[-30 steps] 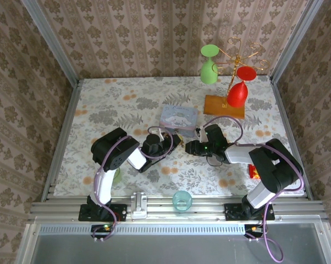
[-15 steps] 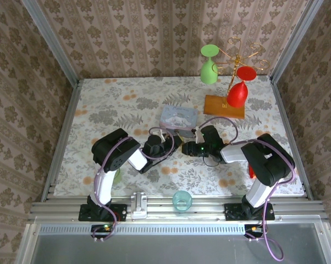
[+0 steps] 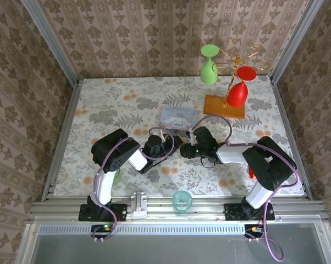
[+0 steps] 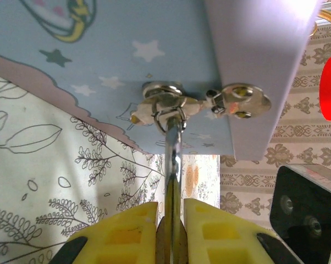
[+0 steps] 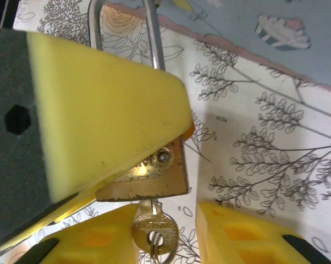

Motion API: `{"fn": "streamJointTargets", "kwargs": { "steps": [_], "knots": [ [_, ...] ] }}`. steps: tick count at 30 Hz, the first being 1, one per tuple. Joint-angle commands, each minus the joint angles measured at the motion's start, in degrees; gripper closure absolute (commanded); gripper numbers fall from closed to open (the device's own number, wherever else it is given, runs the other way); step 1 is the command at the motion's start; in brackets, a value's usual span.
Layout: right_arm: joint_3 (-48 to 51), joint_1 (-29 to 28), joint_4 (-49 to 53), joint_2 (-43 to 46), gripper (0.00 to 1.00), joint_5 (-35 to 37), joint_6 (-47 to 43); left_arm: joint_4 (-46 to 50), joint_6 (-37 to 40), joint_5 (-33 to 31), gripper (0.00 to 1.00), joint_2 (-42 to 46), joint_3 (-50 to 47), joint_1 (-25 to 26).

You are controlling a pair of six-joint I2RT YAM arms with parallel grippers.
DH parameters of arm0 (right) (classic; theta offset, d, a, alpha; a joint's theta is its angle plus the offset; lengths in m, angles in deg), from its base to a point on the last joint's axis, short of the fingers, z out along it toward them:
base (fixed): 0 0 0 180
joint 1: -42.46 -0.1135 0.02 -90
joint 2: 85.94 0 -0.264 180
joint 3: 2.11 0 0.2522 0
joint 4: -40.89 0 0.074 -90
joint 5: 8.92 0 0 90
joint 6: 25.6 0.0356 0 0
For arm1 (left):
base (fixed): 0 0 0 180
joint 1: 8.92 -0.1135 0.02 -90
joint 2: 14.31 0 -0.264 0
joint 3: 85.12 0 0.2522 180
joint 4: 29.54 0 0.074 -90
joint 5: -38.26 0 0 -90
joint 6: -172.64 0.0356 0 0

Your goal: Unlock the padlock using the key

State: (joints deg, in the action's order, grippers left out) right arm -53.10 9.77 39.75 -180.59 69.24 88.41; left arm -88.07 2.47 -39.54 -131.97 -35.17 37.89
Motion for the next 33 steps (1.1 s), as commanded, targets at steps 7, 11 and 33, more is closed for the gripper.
{"fn": "streamJointTargets", "kwargs": {
  "steps": [7,11,33],
  "knots": [
    [5.5,4.3,-4.8,5.4,0.61,-2.3,2.2,-2.5,-0.3,0.5,0.93,3.1,-1.0,-0.3],
    [2.0,0.4,3.1,5.6,0.61,3.3,-3.7,-2.4,-0.4,0.7,0.93,3.3,-0.9,-0.4],
    [-2.7,-13.5,9.6,4.0,0.64,35.1,-21.6,-2.5,-2.0,1.9,0.94,4.5,-0.9,-0.3]
  ]
}}
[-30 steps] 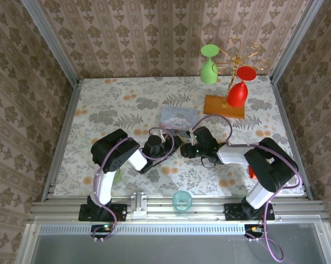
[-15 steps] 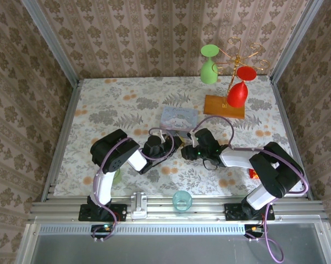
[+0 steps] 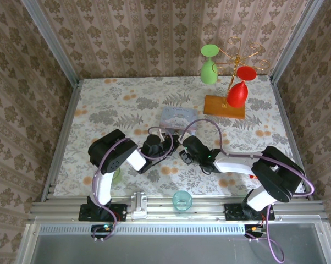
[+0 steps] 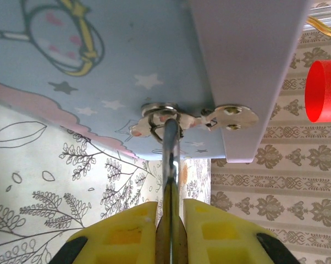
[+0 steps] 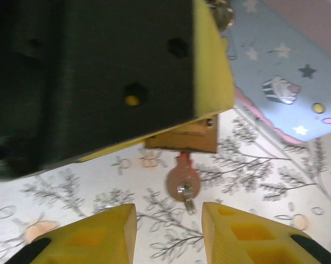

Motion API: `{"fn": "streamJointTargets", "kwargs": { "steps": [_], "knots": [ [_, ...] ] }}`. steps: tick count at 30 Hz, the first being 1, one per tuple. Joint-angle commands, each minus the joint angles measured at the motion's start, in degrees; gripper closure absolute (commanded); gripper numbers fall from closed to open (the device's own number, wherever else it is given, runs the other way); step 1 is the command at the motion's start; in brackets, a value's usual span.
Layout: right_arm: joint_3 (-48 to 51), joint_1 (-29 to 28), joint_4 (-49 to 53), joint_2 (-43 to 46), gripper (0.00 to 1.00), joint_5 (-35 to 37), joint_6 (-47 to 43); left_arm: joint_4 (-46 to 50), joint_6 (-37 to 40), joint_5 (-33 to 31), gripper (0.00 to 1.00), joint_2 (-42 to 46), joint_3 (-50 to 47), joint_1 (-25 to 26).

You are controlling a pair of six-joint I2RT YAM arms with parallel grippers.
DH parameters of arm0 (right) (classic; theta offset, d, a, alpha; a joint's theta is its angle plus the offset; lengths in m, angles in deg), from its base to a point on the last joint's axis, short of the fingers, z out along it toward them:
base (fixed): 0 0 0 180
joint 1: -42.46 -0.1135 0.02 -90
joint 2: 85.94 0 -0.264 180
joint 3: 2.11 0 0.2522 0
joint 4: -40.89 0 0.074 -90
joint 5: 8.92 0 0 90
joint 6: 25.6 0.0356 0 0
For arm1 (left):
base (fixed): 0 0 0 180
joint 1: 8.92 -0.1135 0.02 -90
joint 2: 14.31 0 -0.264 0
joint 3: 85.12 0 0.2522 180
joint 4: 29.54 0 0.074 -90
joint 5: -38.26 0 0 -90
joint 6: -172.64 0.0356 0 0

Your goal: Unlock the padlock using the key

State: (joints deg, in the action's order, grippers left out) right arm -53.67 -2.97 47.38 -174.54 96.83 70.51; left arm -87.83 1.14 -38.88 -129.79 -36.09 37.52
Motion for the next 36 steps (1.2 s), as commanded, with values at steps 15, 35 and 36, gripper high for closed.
{"fn": "streamJointTargets", "kwargs": {
  "steps": [15,35,36],
  "knots": [
    [-2.4,-1.9,-2.7,-5.7,0.94,3.0,-2.9,-2.8,-1.4,1.5,0.93,1.9,-0.8,0.4],
    [10.7,17.4,-26.4,-1.8,0.95,-43.1,14.8,-2.8,0.2,1.1,0.85,2.4,-2.3,0.4],
    [10.6,17.8,-27.0,-2.5,0.95,-44.6,15.4,-2.8,0.3,1.1,0.85,2.3,-2.4,0.4]
  ]
}}
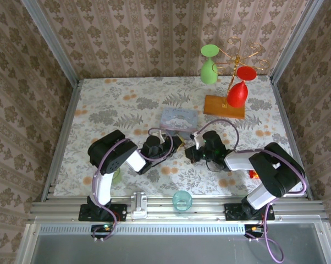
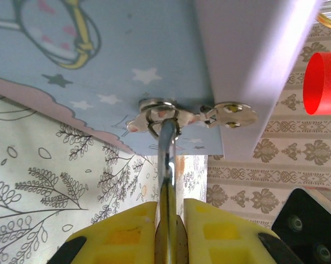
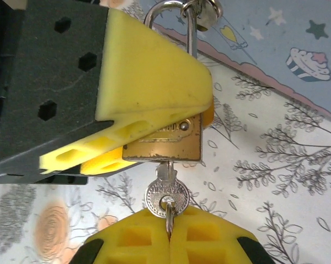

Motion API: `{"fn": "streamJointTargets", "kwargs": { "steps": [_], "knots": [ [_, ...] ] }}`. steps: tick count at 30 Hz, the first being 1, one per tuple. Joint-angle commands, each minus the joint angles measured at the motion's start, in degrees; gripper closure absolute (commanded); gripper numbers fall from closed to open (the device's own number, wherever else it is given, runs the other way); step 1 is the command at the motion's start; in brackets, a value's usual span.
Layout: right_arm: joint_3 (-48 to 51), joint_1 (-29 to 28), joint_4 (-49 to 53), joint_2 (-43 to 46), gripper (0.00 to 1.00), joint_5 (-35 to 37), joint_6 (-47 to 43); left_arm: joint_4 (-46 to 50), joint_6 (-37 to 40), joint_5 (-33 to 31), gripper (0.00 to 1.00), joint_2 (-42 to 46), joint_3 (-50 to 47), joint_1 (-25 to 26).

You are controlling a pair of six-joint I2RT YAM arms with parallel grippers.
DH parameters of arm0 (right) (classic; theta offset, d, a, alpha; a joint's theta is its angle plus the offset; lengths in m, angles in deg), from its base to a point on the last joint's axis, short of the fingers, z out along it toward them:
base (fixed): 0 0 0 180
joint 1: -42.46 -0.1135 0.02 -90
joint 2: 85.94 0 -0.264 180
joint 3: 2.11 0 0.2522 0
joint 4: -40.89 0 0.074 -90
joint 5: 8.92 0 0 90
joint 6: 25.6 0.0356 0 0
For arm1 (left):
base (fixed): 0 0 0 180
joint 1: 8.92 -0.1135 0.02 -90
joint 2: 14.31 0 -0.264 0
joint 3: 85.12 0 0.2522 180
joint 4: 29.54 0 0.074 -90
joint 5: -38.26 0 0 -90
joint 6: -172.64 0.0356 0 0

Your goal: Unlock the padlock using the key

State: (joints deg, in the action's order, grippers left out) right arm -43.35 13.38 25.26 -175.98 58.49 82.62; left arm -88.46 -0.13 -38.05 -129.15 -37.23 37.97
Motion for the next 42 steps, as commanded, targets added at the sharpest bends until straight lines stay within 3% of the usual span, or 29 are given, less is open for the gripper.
{"fn": "streamJointTargets", "kwargs": {
  "steps": [1,7,12,16,17,20,22,26,38,42],
  "knots": [
    [0.7,2.2,-6.8,-1.9,0.95,-8.3,4.6,-2.2,1.4,0.3,0.85,1.6,-1.3,-0.2],
    [2.3,6.6,-20.4,-8.5,0.94,-19.2,13.2,-2.2,2.3,-0.3,0.85,1.5,-2.3,-0.4],
    [3.0,7.5,-26.4,-10.5,0.94,-21.6,16.3,-2.2,2.9,-0.4,0.84,2.0,-2.7,-0.5],
    [2.8,8.2,-22.8,-9.5,0.9,-19.8,15.4,-2.1,3.1,-0.8,0.83,2.0,-3.2,-0.8],
    [2.4,7.9,-18.1,-8.2,0.8,-16.6,13.2,-2.2,3.2,-0.6,0.88,2.0,-3.1,-0.9],
    [1.4,4.2,-2.4,-1.6,0.78,-1.7,5.0,-2.2,3.0,-0.4,0.9,1.9,-2.9,-1.0],
    [-0.5,0.9,6.5,1.8,0.69,9.0,1.4,-2.0,3.2,-0.6,0.9,2.2,-2.8,-0.9],
    [-4.9,-6.2,17.2,5.0,0.63,22.8,-5.8,-2.0,2.7,-0.2,0.91,2.2,-2.1,-1.0],
    [-12.1,-18.3,21.0,-2.1,0.57,43.2,-18.1,-1.9,1.9,0.2,0.92,3.5,-2.0,-1.1],
    [-14.9,-22.6,19.5,-5.0,0.6,55.4,-22.0,-2.0,1.2,0.5,0.92,3.1,-1.8,-0.9]
  ]
}}
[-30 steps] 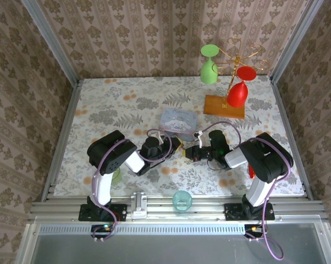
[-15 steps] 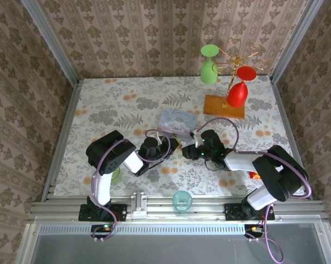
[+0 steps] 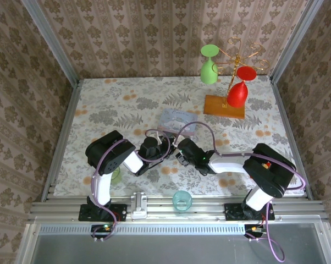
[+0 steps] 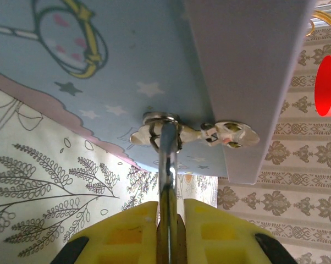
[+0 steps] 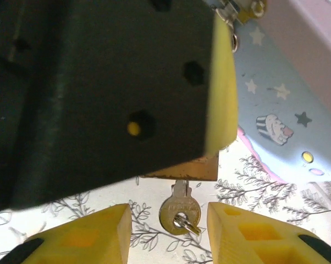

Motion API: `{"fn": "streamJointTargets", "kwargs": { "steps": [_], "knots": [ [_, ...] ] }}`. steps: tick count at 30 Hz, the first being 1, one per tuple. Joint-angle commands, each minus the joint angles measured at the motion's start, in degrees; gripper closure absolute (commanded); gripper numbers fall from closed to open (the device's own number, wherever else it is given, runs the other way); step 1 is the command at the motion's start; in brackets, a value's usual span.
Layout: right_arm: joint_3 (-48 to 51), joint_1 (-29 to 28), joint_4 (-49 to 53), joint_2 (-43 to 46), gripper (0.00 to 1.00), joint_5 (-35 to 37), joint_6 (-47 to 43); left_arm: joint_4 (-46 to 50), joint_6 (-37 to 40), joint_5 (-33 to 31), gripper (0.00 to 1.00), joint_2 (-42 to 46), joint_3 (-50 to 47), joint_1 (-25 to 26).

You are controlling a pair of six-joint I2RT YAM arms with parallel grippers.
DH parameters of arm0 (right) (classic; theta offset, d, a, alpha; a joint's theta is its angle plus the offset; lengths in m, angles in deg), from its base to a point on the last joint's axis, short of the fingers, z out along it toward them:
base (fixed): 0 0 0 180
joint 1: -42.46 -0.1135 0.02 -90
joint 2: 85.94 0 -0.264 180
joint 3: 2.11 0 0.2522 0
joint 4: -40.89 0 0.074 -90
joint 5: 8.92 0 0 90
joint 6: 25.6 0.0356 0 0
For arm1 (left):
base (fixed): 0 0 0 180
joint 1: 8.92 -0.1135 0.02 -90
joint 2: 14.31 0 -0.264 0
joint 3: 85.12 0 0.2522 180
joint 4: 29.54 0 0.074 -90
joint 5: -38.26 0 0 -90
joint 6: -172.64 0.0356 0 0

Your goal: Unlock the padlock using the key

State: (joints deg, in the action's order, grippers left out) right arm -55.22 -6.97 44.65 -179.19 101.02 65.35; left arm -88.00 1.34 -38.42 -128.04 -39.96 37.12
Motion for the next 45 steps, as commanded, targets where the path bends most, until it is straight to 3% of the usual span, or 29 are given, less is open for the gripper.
{"fn": "streamJointTargets", "kwargs": {
  "steps": [1,5,8,10,14,21,24,28,33,39,41,43,45],
  "knots": [
    [-3.8,-3.0,-0.2,-2.8,0.63,15.1,-5.8,-2.5,-0.4,0.9,0.92,1.9,0.9,0.0],
    [-6.3,-4.7,-0.9,-6.6,0.8,18.6,-8.1,-2.4,-0.7,1.1,0.92,2.0,0.9,0.1],
    [-5.9,-4.6,-1.3,-6.4,0.83,16.4,-6.3,-2.5,-0.9,0.9,0.91,2.2,0.7,0.0],
    [-4.2,-4.2,-2.4,-4.6,0.85,13.1,-4.3,-2.5,-0.9,0.8,0.91,2.2,0.4,0.0],
    [0.8,-0.1,-6.0,0.7,0.91,-0.1,3.0,-2.6,-0.8,0.8,0.88,2.2,0.3,-0.1],
    [8.4,8.3,-13.5,6.6,0.92,-17.7,11.7,-2.5,0.2,0.4,0.82,2.5,-0.3,-0.2],
    [9.4,12.7,-14.4,6.3,0.92,-27.8,15.7,-2.4,1.8,-0.5,0.77,2.4,-1.1,-0.5],
    [12.5,16.6,-20.2,5.0,0.92,-35.2,20.6,-2.3,3.8,-1.7,0.75,1.6,-2.6,-1.3],
    [14.5,17.8,-23.6,4.5,0.93,-36.8,22.9,-1.4,6.5,-2.2,0.79,1.2,-3.1,-1.9],
    [15.6,20.8,-30.3,2.3,0.93,-41.6,27.4,-1.6,7.1,-1.8,0.93,0.2,-3.6,-2.1],
    [15.4,21.6,-31.1,1.9,0.93,-42.9,28.2,-1.5,7.5,-2.0,0.94,0.6,-3.8,-2.1],
    [15.2,21.8,-30.9,1.9,0.93,-43.7,28.4,-1.1,8.5,-2.1,0.88,1.3,-3.9,-2.1],
    [15.4,22.1,-30.9,2.3,0.93,-44.3,29.0,0.6,10.2,-2.5,0.9,3.2,-4.3,-2.4]
  ]
}}
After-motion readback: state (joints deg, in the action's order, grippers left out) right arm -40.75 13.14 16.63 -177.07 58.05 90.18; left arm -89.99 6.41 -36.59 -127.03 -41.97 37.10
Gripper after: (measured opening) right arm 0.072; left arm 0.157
